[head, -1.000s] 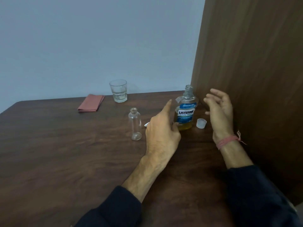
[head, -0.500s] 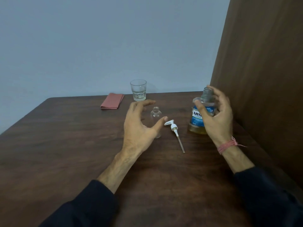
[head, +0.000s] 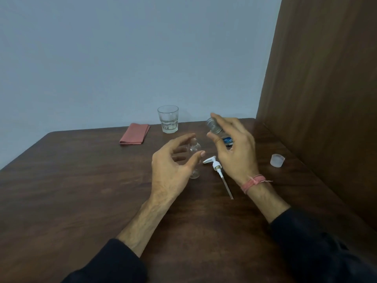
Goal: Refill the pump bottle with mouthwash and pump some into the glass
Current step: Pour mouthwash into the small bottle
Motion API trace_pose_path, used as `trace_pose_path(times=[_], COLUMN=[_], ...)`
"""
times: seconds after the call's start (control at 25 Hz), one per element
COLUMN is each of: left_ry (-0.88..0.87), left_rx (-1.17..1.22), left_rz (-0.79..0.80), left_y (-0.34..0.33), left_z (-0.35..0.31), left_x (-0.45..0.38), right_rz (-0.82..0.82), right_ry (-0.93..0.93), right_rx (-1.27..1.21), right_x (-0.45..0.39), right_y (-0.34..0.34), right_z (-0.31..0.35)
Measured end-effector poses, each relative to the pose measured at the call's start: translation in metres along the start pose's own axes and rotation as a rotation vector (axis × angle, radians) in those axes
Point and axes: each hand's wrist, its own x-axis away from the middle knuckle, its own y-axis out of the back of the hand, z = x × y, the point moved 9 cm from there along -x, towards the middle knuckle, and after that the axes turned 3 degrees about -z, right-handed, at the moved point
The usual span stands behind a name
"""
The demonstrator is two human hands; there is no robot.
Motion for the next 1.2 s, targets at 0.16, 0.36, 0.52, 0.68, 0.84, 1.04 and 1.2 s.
trace_pose_path(times=[0.16,0.36,0.52,0.68,0.84,1.04,1.2], left_ry=[-0.005,0.001,-0.032,-0.046,-0.058,-0.087,-0.095], left_rx=[0.08,0.145,0.123,0.081,0.073,0.072,0.091], left_rz=[-0.002,0.0,-0.039,-0.052,-0.065,-0.061,-0.065], left_y=[-0.005,-0.009,0.003,0.005,0.004,0.003,0.003], left_z=[-0.003,-0.003,0.001,-0.001,0.0,-0.002,-0.001], left_x=[0.002,0.003,-0.001,0.001,0.001,0.0,0.0], right_rz=[0.054,0.034,0.045,0.054,0.039,0.009,0.014], right_ry=[0.098,0.199,0.278,0.304,0.329,0.329,0.394], right_rx=[0.138,0.287,0.381,0.427,0.427,0.396,0.462], right_x=[0.007,0.012,0.015,0.017,0.017,0.016,0.018], right_y=[-0.008,-0.005,-0.019,-0.016,-0.014,-0.01,-0.013], right_z=[0.001,-0.002,0.006,0.008,0.012,0.018,0.027])
